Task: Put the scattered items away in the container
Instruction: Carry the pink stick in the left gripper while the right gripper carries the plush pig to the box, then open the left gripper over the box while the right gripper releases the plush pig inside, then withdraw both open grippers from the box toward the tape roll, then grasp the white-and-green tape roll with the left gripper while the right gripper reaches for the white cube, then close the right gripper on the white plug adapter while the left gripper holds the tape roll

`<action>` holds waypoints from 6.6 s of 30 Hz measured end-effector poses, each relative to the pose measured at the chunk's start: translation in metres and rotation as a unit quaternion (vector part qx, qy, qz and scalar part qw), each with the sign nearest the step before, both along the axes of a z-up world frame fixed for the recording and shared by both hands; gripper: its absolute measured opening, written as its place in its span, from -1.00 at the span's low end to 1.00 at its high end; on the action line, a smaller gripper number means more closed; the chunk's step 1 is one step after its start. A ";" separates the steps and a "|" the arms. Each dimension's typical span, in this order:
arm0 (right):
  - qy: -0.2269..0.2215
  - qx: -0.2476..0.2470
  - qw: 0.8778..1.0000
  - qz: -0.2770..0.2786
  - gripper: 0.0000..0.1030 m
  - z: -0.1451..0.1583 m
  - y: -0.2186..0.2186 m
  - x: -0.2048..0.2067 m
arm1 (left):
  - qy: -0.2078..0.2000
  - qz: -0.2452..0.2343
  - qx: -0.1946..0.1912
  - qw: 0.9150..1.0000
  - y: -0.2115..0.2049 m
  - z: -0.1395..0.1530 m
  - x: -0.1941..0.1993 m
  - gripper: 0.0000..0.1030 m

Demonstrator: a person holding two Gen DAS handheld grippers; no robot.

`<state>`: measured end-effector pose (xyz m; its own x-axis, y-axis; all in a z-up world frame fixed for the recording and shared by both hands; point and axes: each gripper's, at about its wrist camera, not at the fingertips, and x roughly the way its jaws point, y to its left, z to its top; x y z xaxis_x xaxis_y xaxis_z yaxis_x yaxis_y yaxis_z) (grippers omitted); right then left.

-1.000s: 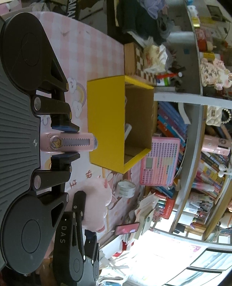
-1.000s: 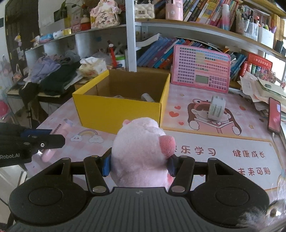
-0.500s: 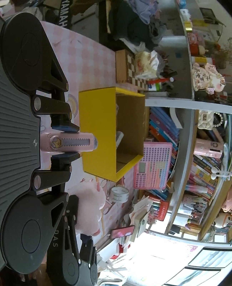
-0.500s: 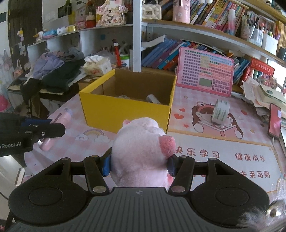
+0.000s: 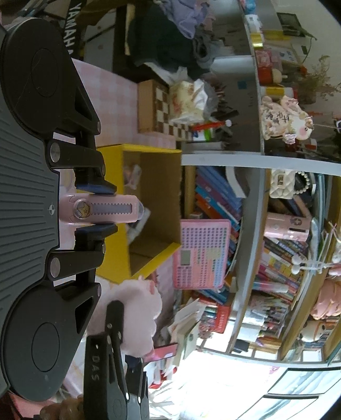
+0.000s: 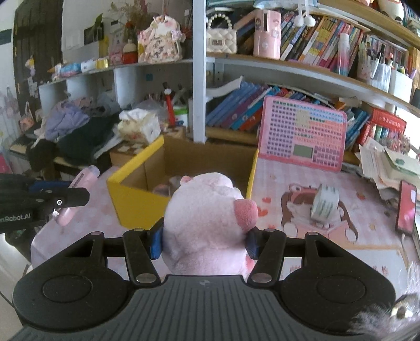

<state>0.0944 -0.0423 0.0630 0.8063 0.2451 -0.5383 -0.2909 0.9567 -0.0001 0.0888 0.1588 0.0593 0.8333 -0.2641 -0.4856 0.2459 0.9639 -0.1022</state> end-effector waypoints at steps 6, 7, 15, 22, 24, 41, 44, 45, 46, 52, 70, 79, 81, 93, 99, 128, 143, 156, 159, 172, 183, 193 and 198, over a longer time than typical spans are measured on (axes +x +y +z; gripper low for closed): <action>-0.019 0.001 1.000 0.020 0.07 0.012 0.000 0.045 | -0.016 0.005 0.015 1.000 -0.003 0.011 0.040 -0.56; -0.024 -0.003 0.999 0.028 0.07 0.012 0.003 0.055 | -0.017 0.006 0.020 1.000 -0.004 0.012 0.048 -0.56; -0.019 -0.044 0.995 0.089 0.07 -0.008 0.030 0.140 | 0.028 0.002 0.058 0.998 -0.017 0.001 0.139 -0.56; 0.031 -0.108 0.984 0.140 0.08 -0.038 0.055 0.202 | 0.093 -0.002 0.107 0.990 -0.034 -0.032 0.214 -0.56; 0.043 -0.128 0.980 0.149 0.08 -0.043 0.060 0.217 | 0.113 -0.001 0.112 0.987 -0.037 -0.042 0.231 -0.56; 0.106 -0.158 0.968 0.162 0.12 -0.078 0.058 0.262 | 0.176 0.010 0.159 0.971 -0.055 -0.078 0.275 -0.55; 0.110 -0.147 0.970 0.159 0.17 -0.078 0.056 0.264 | 0.174 0.011 0.164 0.971 -0.054 -0.078 0.274 -0.45; 0.110 -0.141 0.971 0.158 0.21 -0.077 0.054 0.263 | 0.172 0.010 0.172 0.970 -0.054 -0.078 0.273 -0.40; 0.109 -0.133 0.972 0.158 0.29 -0.075 0.052 0.262 | 0.171 0.008 0.176 0.969 -0.054 -0.077 0.273 -0.27; 0.073 -0.123 0.978 0.154 0.44 -0.051 0.046 0.243 | 0.135 0.009 0.179 0.974 -0.054 -0.054 0.251 0.05; -0.027 -0.024 0.997 0.068 0.52 0.012 -0.001 0.084 | -0.032 0.046 0.107 0.993 -0.032 0.023 0.077 0.57; -0.004 0.011 1.000 -0.017 0.52 -0.018 -0.024 0.001 | 0.003 0.054 0.076 0.996 -0.022 -0.008 -0.005 0.62; 0.004 0.013 0.999 -0.033 0.52 -0.024 -0.027 -0.013 | 0.012 0.049 0.076 0.996 -0.023 -0.015 -0.018 0.62; 0.029 -0.006 0.995 -0.093 0.53 -0.043 -0.034 -0.076 | 0.054 0.002 0.109 0.993 -0.050 -0.049 -0.060 0.73; 0.051 -0.016 0.993 -0.104 0.56 -0.051 -0.036 -0.082 | 0.074 -0.025 0.115 0.990 -0.062 -0.057 -0.062 0.78; 0.114 -0.018 0.980 -0.165 0.61 -0.079 -0.173 -0.011 | 0.119 -0.137 0.131 0.975 -0.220 -0.084 0.022 0.81; 0.101 0.017 0.981 -0.163 0.60 -0.082 -0.284 0.069 | 0.125 -0.103 0.149 0.975 -0.326 -0.089 0.105 0.81; 0.091 0.052 0.984 -0.145 0.59 -0.088 -0.323 0.139 | 0.087 -0.032 0.155 0.983 -0.380 -0.098 0.205 0.73; 0.088 0.055 0.985 -0.136 0.59 -0.087 -0.326 0.149 | 0.087 -0.027 0.163 0.982 -0.383 -0.101 0.222 0.68; 0.091 0.048 0.988 -0.116 0.58 -0.098 -0.333 0.180 | 0.127 -0.006 0.119 0.985 -0.372 -0.114 0.250 -0.16; 0.050 -0.020 0.998 0.023 0.37 -0.112 -0.270 0.241 | 0.154 0.023 0.095 0.983 -0.328 -0.091 0.171 -0.17; 0.066 -0.056 0.994 0.073 0.05 -0.147 -0.213 0.303 | 0.136 0.062 0.086 0.985 -0.308 -0.069 0.126 -0.17; 0.069 -0.055 0.995 0.057 -0.19 -0.162 -0.206 0.312 | 0.122 0.077 0.083 0.986 -0.298 -0.056 0.114 -0.17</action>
